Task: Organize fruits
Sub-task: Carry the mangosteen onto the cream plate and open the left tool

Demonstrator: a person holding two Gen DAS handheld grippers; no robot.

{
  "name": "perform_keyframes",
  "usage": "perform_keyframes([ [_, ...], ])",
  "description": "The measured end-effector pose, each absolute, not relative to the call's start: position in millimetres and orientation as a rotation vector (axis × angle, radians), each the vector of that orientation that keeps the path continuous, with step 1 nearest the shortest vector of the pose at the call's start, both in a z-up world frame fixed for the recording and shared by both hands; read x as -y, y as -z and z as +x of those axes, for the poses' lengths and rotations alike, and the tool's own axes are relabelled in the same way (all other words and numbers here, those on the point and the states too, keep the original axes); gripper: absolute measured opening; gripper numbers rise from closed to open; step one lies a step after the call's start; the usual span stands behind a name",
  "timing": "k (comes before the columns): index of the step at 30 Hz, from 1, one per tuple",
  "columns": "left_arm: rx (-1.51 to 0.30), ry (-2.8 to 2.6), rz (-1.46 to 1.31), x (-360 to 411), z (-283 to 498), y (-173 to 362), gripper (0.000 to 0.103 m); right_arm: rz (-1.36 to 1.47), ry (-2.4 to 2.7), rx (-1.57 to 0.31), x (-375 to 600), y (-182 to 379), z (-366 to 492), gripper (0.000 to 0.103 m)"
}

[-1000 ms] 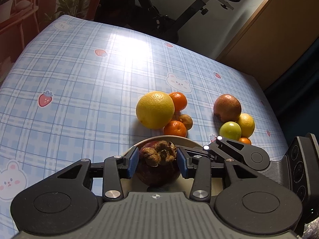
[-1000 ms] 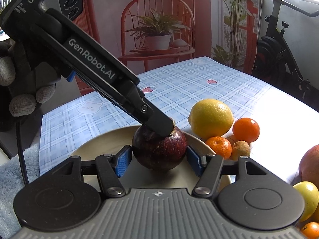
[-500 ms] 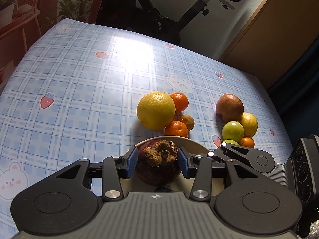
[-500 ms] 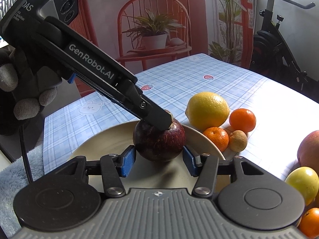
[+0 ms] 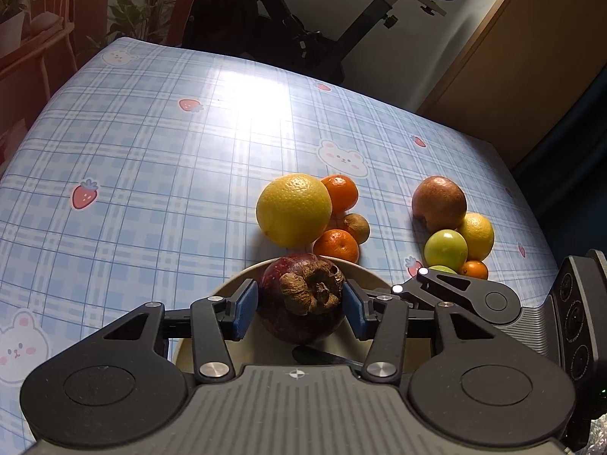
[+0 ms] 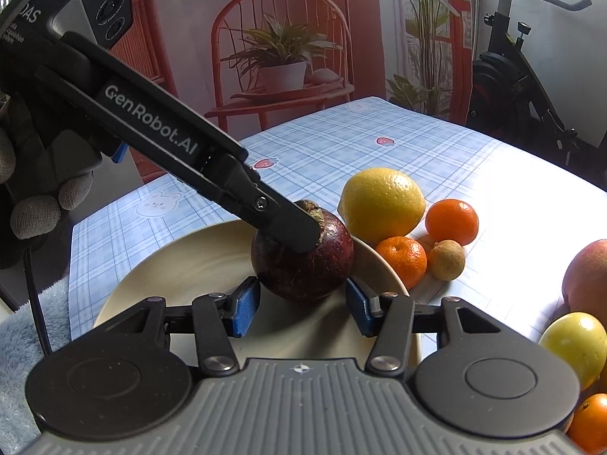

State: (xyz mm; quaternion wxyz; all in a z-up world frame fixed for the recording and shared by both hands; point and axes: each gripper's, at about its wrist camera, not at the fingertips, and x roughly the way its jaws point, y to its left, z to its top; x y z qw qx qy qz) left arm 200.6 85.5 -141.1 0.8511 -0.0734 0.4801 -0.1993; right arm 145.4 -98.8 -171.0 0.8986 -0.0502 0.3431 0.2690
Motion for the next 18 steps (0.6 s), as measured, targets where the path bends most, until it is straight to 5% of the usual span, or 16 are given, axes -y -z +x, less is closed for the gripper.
perform_keyframes([
  [18, -0.965, 0.334, -0.141, -75, 191, 122, 0.051, -0.070, -0.483, -0.636, 135, 154, 99, 0.054],
])
